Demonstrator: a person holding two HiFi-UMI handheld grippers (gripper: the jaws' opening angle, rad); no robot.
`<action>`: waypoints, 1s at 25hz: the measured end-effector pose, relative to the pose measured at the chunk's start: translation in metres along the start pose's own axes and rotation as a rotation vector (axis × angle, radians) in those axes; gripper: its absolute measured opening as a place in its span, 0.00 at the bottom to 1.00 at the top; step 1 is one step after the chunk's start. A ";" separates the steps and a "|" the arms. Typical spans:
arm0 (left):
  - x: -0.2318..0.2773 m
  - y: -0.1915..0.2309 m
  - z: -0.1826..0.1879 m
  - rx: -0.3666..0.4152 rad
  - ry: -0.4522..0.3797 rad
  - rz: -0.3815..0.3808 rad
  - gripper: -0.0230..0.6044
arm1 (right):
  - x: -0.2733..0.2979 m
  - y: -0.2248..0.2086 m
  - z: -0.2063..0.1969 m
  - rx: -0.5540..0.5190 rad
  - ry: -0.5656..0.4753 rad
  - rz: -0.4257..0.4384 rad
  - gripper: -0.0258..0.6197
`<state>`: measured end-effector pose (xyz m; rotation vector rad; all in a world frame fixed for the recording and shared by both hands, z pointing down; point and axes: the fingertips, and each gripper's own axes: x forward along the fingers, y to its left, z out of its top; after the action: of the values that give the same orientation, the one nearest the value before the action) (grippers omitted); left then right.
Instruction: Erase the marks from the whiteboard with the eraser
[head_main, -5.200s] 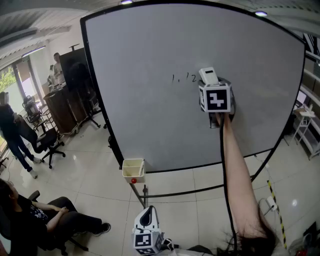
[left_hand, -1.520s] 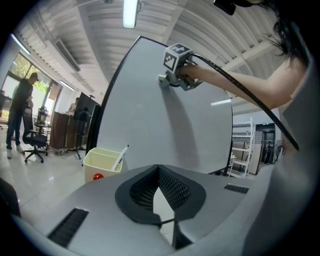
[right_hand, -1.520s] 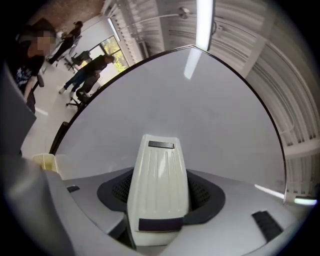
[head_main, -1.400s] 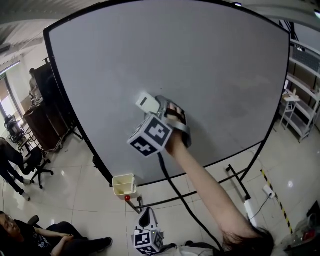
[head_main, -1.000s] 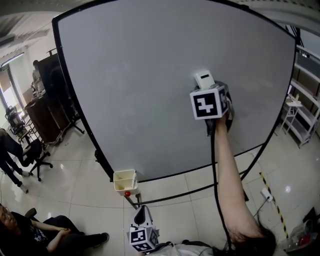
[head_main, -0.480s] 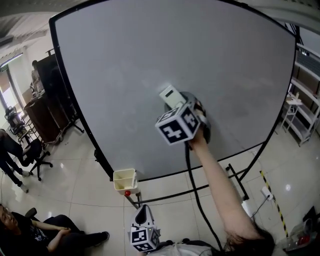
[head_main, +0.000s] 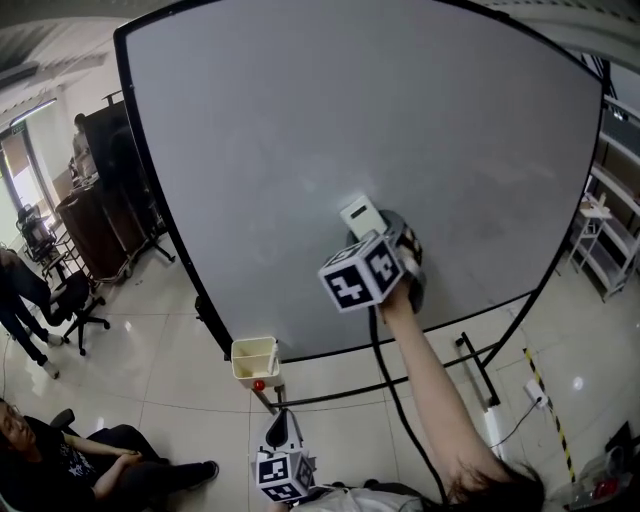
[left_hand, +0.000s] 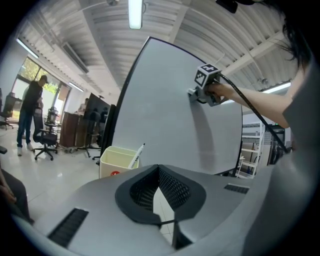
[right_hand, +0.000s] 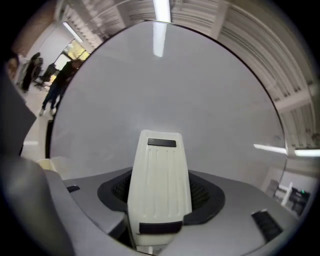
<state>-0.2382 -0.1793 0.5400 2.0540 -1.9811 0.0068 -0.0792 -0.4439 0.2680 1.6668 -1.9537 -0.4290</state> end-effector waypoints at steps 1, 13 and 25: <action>0.003 -0.003 0.002 0.003 -0.003 -0.008 0.02 | -0.002 0.041 0.008 -0.084 -0.007 0.057 0.47; -0.006 0.014 -0.008 -0.042 0.010 0.016 0.02 | -0.009 0.011 0.047 -0.003 -0.005 0.037 0.47; -0.007 0.012 -0.008 -0.023 0.008 -0.015 0.02 | 0.005 0.054 0.003 -0.118 0.044 0.004 0.47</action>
<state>-0.2492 -0.1709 0.5485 2.0508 -1.9521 -0.0104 -0.1253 -0.4390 0.2970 1.5851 -1.8630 -0.4924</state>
